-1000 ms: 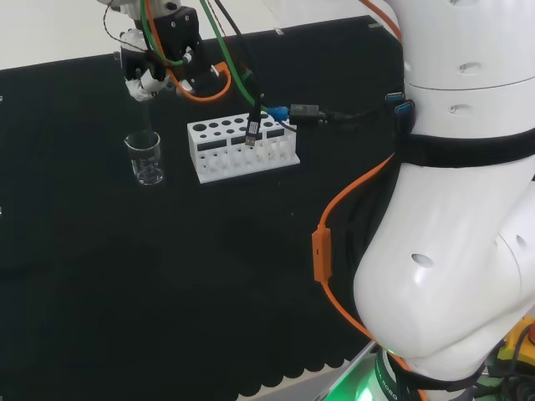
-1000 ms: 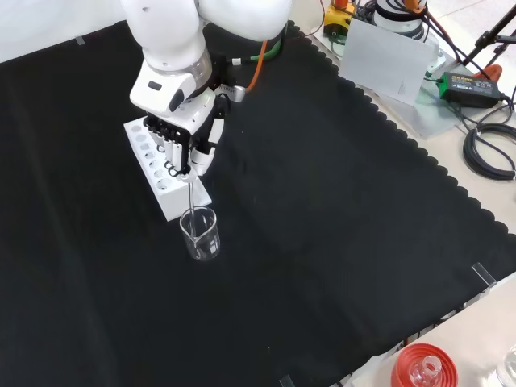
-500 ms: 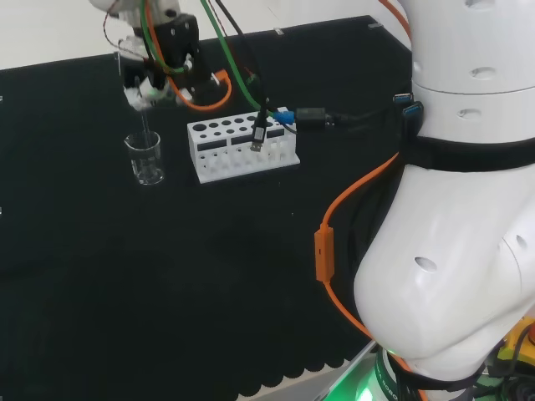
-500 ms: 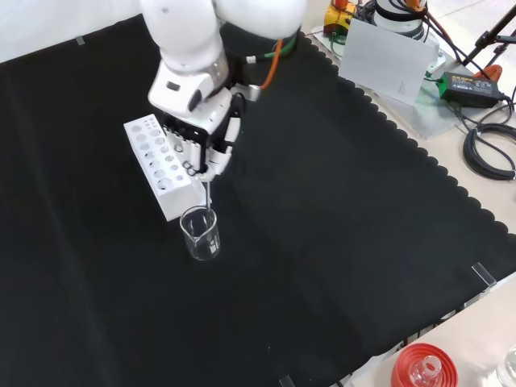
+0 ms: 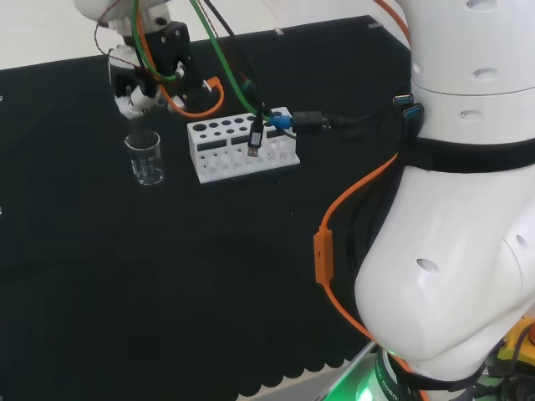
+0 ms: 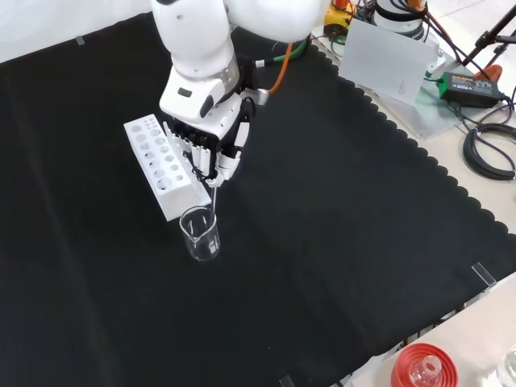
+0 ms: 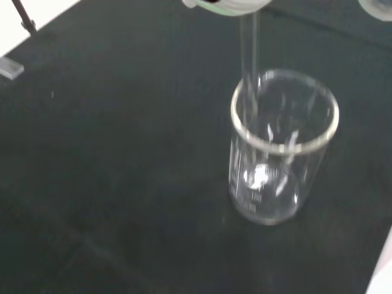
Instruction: Stir in the beaker to the left of the white test tube rack with the glass rod.
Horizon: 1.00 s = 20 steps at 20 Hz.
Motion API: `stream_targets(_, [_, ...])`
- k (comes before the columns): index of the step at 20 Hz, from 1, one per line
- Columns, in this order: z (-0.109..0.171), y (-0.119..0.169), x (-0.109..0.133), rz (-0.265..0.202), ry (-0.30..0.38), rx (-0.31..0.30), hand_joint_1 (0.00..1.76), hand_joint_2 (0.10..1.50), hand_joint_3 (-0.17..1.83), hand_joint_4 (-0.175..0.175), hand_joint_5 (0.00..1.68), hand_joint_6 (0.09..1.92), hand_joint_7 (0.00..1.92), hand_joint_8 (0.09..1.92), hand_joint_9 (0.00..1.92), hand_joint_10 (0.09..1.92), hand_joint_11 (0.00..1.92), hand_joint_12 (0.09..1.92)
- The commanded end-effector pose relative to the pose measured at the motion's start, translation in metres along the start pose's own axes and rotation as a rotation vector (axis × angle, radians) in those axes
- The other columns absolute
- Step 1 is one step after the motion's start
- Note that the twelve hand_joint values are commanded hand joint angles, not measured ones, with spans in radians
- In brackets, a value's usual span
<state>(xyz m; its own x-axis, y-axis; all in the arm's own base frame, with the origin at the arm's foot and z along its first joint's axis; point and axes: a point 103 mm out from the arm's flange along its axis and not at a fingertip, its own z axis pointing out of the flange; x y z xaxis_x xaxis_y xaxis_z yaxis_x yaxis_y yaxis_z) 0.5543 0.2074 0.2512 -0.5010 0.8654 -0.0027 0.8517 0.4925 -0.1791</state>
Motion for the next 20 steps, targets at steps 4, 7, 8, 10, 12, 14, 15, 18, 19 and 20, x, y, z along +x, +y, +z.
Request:
stream_targets(4, [-0.019,-0.008,-0.005,0.009,-0.008,-0.026,1.31,1.07,-0.17,-0.175,1.24,0.57,1.29,0.58,1.79,0.4,1.63,0.69])
stream_targets(7, [-0.023,-0.003,0.001,0.01,-0.024,-0.012,1.31,1.07,-0.17,-0.175,1.24,0.57,1.29,0.58,1.79,0.4,1.63,0.69])
stream_targets(8, [-0.024,-0.001,0.004,0.011,-0.027,-0.009,1.31,1.07,-0.17,-0.175,1.24,0.57,1.29,0.58,1.79,0.4,1.63,0.69])
stream_targets(10, [-0.025,-0.001,0.004,0.013,-0.03,-0.01,1.31,1.07,-0.17,-0.175,1.24,0.57,1.29,0.58,1.79,0.4,1.63,0.69])
stream_targets(12, [-0.026,-0.001,0.005,0.006,-0.027,-0.015,1.31,1.07,-0.17,-0.175,1.24,0.57,1.29,0.58,1.79,0.4,1.63,0.69])
stream_targets(14, [-0.027,-0.003,0.005,0.013,-0.028,-0.016,1.31,1.07,-0.17,-0.175,1.24,0.57,1.29,0.58,1.79,0.4,1.63,0.69])
stream_targets(15, [-0.027,-0.003,0.005,0.017,-0.027,-0.016,1.31,1.07,-0.17,-0.175,1.24,0.57,1.29,0.58,1.79,0.4,1.63,0.69])
stream_targets(18, [-0.028,-0.006,0.004,0.014,-0.028,-0.026,1.31,1.07,-0.17,-0.175,1.24,0.57,1.29,0.58,1.79,0.4,1.63,0.69])
stream_targets(19, [-0.028,-0.009,0.002,0.013,-0.029,-0.031,1.31,1.07,-0.17,-0.175,1.24,0.57,1.29,0.58,1.79,0.4,1.63,0.69])
stream_targets(20, [-0.029,-0.007,0.005,0.008,-0.04,-0.02,1.31,1.07,-0.17,-0.175,1.24,0.57,1.29,0.58,1.79,0.4,1.63,0.69])
